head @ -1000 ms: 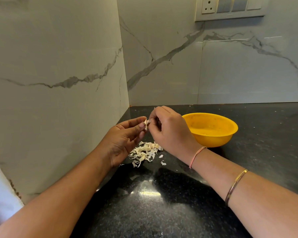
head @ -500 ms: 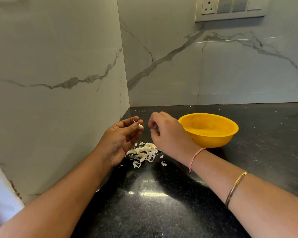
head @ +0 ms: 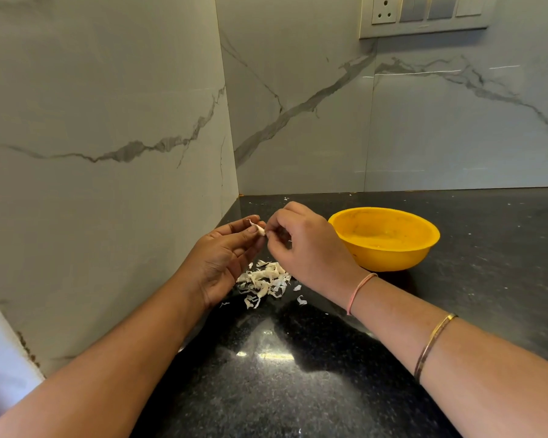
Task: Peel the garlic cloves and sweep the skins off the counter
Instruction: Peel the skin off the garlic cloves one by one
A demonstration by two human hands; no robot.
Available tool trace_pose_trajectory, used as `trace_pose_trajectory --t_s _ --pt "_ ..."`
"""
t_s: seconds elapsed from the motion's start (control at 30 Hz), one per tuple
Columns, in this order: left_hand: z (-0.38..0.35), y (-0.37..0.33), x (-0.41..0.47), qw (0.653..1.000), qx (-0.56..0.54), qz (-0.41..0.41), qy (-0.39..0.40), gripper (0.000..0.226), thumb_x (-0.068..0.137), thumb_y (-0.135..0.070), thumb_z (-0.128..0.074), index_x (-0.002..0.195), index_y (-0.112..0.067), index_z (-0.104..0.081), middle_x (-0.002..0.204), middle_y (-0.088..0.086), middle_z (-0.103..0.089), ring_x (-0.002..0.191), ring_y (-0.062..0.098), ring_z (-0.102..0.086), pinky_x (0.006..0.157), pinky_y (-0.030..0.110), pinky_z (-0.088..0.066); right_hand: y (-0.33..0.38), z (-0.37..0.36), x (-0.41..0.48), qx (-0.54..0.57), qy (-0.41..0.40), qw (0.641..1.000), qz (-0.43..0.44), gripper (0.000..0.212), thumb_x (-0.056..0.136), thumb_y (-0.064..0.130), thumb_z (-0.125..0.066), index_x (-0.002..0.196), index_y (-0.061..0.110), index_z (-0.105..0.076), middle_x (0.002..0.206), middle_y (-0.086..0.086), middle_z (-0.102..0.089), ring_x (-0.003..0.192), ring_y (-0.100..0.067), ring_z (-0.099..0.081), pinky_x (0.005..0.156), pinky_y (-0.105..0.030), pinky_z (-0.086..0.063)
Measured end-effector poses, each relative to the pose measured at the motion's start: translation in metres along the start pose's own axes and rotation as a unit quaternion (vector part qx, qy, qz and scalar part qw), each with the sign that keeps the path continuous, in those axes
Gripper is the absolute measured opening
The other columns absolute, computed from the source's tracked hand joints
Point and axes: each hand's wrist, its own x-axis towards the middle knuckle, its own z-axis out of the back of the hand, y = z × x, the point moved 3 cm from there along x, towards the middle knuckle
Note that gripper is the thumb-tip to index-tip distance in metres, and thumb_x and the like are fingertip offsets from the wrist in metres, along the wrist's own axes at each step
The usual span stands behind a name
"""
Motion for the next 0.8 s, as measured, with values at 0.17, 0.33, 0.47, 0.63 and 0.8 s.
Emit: trace_pose_trajectory --t_s 0.17,0.33,0.47,0.63,0.8 --pt "-0.0009 0.0 -0.0013 1.0 -0.005 0.014 0.004 0.019 0.086 0.007 -0.051 0.101 0.004 -0.061 0.076 0.009 -0.07 0.065 0.011 -0.069 0.069 0.019 -0.055 0.0025 -0.0009 -0.0003 -0.032 -0.005 0.999 0.032 0.009 0.086 0.012 -0.057 0.085 0.006 -0.063 0.084 -0.007 -0.057 0.068 -0.02 -0.054 0.052 -0.025 -0.042" --pt "0.0001 0.0 0.0002 1.0 -0.02 0.017 -0.003 0.016 0.084 0.007 -0.053 0.096 0.002 -0.062 0.074 0.009 -0.071 0.065 0.011 -0.069 0.066 0.017 -0.057 0.0035 -0.0014 0.0003 -0.053 -0.002 0.997 0.052 0.014 0.086 0.015 -0.053 0.083 0.006 -0.063 0.083 -0.007 -0.058 0.065 -0.02 -0.054 0.049 -0.029 -0.047" --pt "0.0002 -0.0001 -0.0004 1.0 -0.023 0.018 -0.005 0.015 0.082 0.006 -0.055 0.094 0.001 -0.062 0.072 0.008 -0.071 0.064 0.01 -0.068 0.061 0.016 -0.056 0.0043 -0.0019 0.0005 -0.06 0.0 0.996 0.06 0.014 0.086 0.014 -0.053 0.083 0.005 -0.063 0.081 -0.008 -0.058 0.063 -0.02 -0.054 0.048 -0.029 -0.046" --pt "-0.0016 0.0015 -0.0012 0.999 -0.02 0.025 -0.004 0.014 0.085 0.006 -0.054 0.096 0.002 -0.062 0.07 0.007 -0.07 0.06 0.009 -0.067 0.06 0.015 -0.056 0.0052 -0.0017 -0.0006 -0.061 -0.002 0.996 0.057 0.011 0.084 0.012 -0.054 0.081 0.005 -0.062 0.079 -0.008 -0.057 0.062 -0.017 -0.051 0.049 -0.022 -0.039" --pt "-0.0005 0.0025 -0.0015 1.0 -0.01 0.026 -0.011 0.014 0.082 0.006 -0.055 0.093 0.001 -0.062 0.068 0.007 -0.07 0.059 0.009 -0.067 0.062 0.017 -0.055 0.0038 -0.0025 -0.0013 -0.056 -0.009 0.997 0.045 0.008 0.081 0.011 -0.053 0.077 0.005 -0.059 0.075 -0.006 -0.053 0.061 -0.013 -0.042 0.05 -0.01 -0.024"
